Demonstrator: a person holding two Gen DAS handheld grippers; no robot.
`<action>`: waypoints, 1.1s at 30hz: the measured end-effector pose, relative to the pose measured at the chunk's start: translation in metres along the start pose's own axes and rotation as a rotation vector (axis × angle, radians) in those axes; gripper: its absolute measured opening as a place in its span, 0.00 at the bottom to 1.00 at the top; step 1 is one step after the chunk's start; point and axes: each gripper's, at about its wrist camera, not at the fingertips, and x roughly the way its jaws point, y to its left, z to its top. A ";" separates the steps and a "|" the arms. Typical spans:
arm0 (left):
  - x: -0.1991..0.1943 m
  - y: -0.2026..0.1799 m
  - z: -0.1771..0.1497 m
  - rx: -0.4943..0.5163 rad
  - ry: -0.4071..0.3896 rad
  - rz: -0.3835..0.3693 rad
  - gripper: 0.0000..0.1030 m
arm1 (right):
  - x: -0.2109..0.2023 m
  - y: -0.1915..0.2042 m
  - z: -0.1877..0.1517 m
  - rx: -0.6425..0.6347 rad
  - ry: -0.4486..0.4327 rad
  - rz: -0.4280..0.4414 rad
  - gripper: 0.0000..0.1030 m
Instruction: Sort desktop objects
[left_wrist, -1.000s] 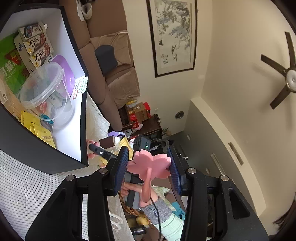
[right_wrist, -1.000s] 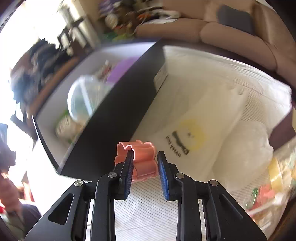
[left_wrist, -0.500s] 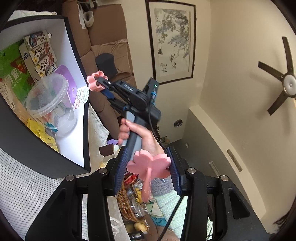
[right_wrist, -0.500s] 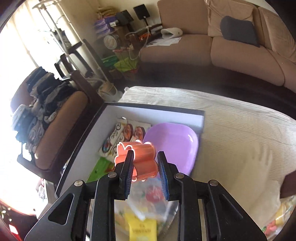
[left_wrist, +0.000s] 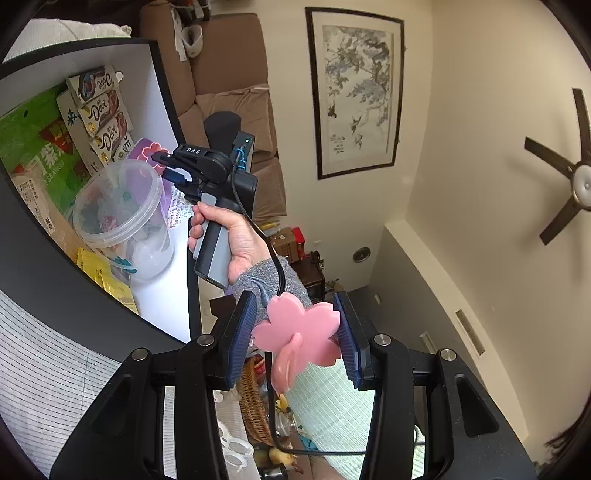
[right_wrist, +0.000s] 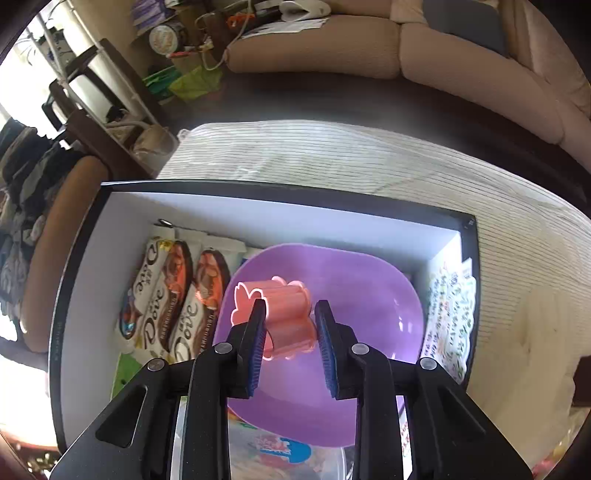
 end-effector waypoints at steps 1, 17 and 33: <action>-0.001 0.000 0.001 -0.001 -0.003 0.001 0.38 | -0.001 0.003 0.000 -0.020 -0.007 -0.026 0.36; -0.011 0.009 0.009 -0.093 -0.030 -0.131 0.38 | -0.168 0.006 -0.095 -0.243 -0.270 0.377 0.53; 0.035 0.005 0.006 -0.172 0.188 -0.418 0.38 | -0.290 0.081 -0.268 -0.888 -0.341 0.544 0.74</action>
